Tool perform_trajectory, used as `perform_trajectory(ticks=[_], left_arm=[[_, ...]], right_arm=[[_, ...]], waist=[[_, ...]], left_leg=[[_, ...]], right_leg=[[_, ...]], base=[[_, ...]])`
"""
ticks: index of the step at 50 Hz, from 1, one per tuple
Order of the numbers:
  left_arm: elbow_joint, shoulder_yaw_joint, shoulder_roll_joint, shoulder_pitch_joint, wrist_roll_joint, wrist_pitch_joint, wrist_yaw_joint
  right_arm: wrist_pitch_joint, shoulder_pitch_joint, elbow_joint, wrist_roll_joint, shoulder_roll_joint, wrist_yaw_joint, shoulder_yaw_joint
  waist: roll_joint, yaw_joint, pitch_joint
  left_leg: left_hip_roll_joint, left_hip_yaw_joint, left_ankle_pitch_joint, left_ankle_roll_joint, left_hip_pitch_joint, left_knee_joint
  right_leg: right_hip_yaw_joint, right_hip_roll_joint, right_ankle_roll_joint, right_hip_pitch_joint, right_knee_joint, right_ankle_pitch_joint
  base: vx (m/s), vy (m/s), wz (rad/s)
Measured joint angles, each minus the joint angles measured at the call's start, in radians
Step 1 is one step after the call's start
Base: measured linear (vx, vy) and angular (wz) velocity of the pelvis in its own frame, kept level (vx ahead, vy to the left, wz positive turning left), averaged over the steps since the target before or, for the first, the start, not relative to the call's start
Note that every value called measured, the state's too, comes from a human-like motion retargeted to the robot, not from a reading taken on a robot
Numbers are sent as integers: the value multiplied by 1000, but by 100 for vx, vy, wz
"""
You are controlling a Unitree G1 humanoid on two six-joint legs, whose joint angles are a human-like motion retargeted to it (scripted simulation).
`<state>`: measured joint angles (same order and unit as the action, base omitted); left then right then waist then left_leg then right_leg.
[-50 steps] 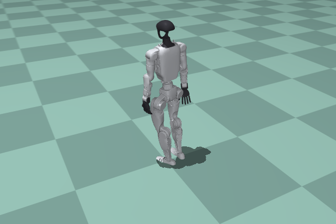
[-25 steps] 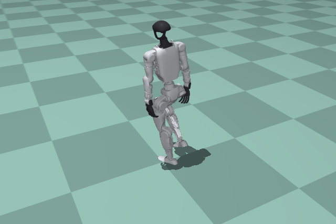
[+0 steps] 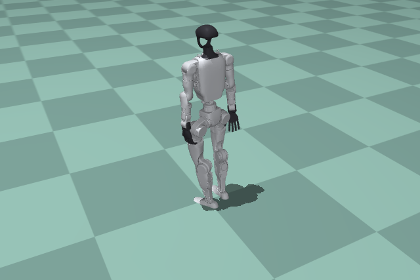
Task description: In place motions
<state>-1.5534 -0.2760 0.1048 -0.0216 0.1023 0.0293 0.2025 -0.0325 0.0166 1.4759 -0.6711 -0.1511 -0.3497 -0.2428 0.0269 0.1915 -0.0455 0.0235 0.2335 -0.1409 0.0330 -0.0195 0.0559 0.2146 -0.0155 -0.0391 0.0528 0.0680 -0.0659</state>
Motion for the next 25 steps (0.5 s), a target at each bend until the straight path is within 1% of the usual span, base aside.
perform_trajectory(ticks=[3,7,10,13,17,20,22,23,25], left_arm=[[-7,-11,4,9,11,14,-6],[-13,-10,8,4,-2,16,-13],[0,-16,9,-3,4,17,-7],[1,-18,7,-8,4,16,-19],[-1,-21,-1,-18,-2,16,-16],[-4,-30,-10,-22,-13,15,-20],[-4,-35,-15,-20,-25,13,-21],[-2,-36,-15,-18,-31,11,-21],[5,-39,-17,-15,-45,1,-21]], right_arm=[[-4,-4,-23,11,7,-1,13],[13,3,-40,51,5,-2,18],[15,3,-35,50,1,-1,18],[7,0,-11,51,-5,7,25],[-6,10,17,57,-16,11,42],[-21,14,39,64,-23,17,52],[-27,15,48,75,-27,23,61],[-26,17,49,82,-29,24,66],[-23,22,51,94,-35,21,72]], waist=[[4,36,14],[4,58,14],[0,42,21],[-6,-7,16],[-10,-6,12],[-12,5,7],[-13,19,6],[-18,22,9],[-35,16,16]], left_leg=[[0,-23,-2,-4,1,11],[-3,-36,-12,-11,-8,42],[-11,-11,-28,-15,-14,78],[-25,38,-49,-20,-40,145],[-32,36,-46,-19,-88,251],[-42,28,2,-22,-136,346],[-50,12,67,-15,-197,447],[-52,8,111,-9,-228,499],[-63,20,182,24,-304,634]], right_leg=[[22,-6,-17,5,4,4],[39,-12,-35,7,3,5],[7,-18,-40,-4,-1,2],[-52,-19,-37,-11,-8,-1],[-60,-3,-34,-9,-7,1],[-63,4,-38,-5,-6,2],[-58,12,-44,3,-5,3],[-57,17,-47,3,-5,4],[-53,34,-51,0,-8,8]], base=[[-4,9,42],[3,7,20],[2,8,-42],[4,7,-68],[6,7,5],[1,6,20],[-3,6,46],[-4,5,41],[-3,5,23]])
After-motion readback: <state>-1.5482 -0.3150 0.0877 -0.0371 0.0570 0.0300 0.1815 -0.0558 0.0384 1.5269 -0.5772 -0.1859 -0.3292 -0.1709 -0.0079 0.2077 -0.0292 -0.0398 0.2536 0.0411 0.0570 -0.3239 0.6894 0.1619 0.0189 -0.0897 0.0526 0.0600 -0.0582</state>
